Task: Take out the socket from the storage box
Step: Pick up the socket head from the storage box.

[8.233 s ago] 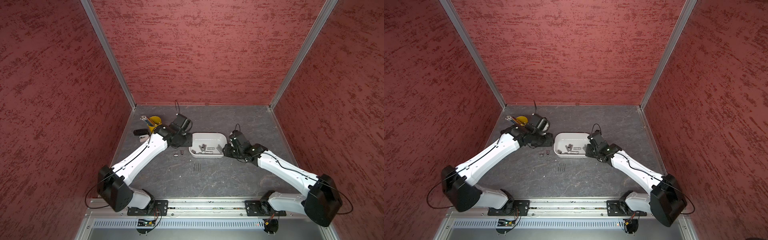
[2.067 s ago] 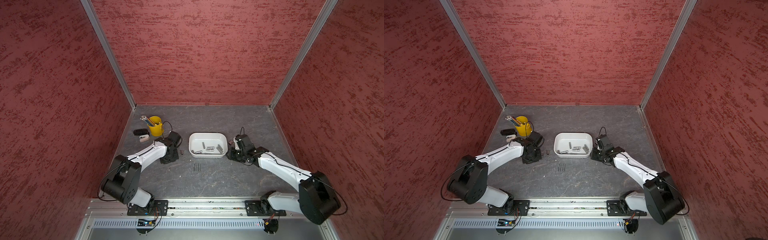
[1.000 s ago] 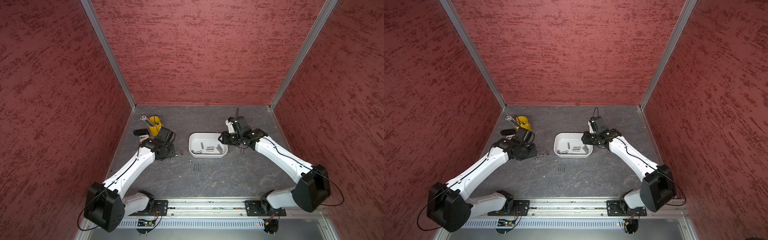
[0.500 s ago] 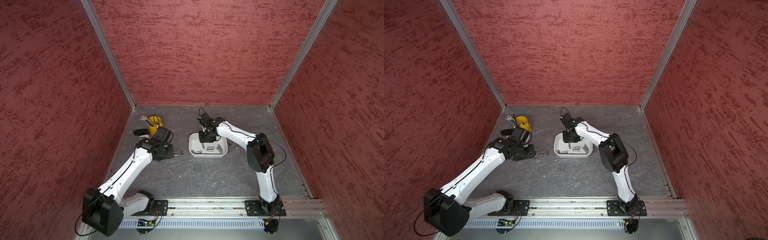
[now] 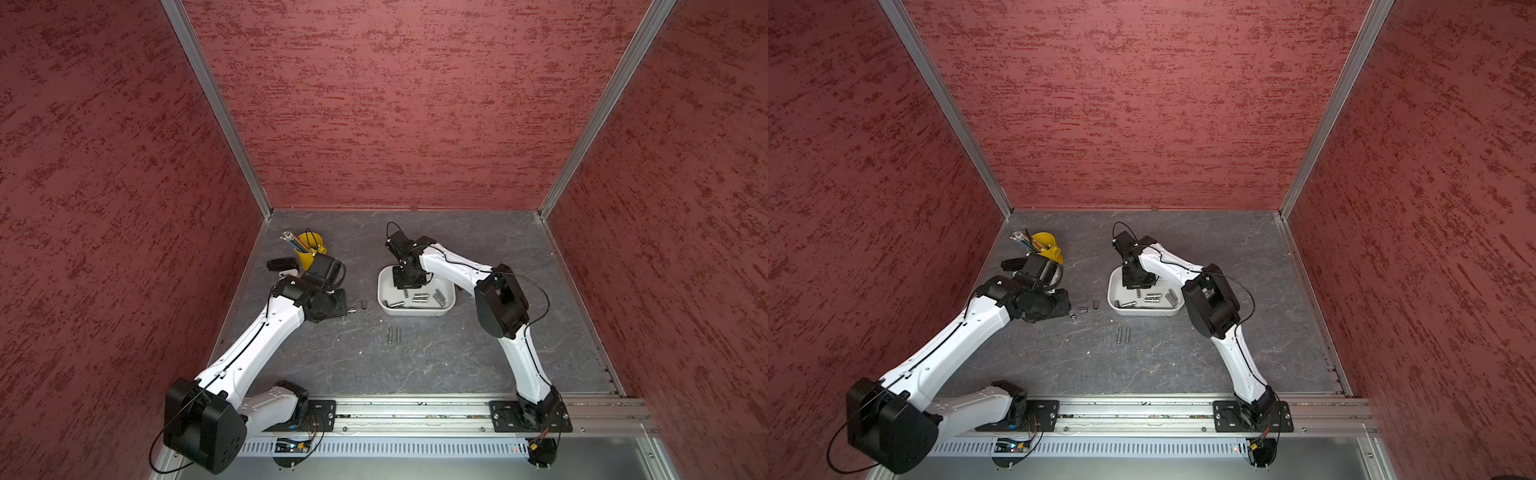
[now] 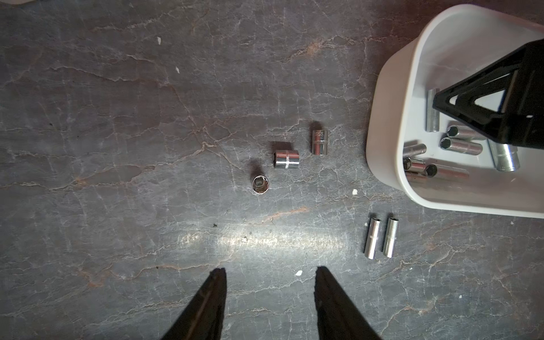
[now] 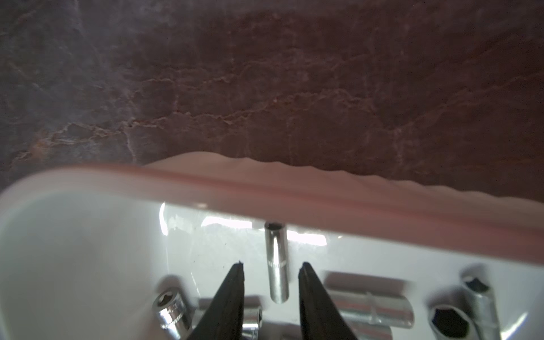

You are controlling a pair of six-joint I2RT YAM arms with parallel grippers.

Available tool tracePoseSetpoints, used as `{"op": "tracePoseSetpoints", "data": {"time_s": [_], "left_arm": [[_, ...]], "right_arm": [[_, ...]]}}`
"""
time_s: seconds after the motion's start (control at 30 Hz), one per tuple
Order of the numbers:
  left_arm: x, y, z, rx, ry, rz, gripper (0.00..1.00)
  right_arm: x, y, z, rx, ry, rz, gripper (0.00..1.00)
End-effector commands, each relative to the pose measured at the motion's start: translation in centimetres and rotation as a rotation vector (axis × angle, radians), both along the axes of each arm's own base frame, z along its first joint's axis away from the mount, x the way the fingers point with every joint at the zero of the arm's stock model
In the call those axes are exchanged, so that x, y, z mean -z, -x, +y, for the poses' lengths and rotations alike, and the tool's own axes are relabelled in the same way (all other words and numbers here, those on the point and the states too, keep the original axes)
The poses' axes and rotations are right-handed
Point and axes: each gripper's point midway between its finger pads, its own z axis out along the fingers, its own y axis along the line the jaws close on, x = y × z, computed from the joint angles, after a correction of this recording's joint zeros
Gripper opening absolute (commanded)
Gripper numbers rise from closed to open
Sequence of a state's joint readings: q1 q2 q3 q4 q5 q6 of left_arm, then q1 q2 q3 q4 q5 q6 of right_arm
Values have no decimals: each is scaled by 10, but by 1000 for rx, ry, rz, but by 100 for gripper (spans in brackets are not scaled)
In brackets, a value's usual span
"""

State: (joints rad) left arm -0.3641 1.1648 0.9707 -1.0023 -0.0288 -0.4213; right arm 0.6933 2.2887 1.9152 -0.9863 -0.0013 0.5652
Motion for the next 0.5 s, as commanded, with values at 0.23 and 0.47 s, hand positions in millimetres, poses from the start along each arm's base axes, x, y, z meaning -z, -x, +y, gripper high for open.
{"op": "tracePoseSetpoints", "data": {"time_s": [0.23, 0.47], "left_arm": [[0, -2, 4, -10, -6, -9, 51], [0, -2, 4, -9, -9, -6, 51]], "right_arm": [[23, 1, -4, 6, 98, 8, 24], [17, -2, 2, 6, 73, -3, 9]]}}
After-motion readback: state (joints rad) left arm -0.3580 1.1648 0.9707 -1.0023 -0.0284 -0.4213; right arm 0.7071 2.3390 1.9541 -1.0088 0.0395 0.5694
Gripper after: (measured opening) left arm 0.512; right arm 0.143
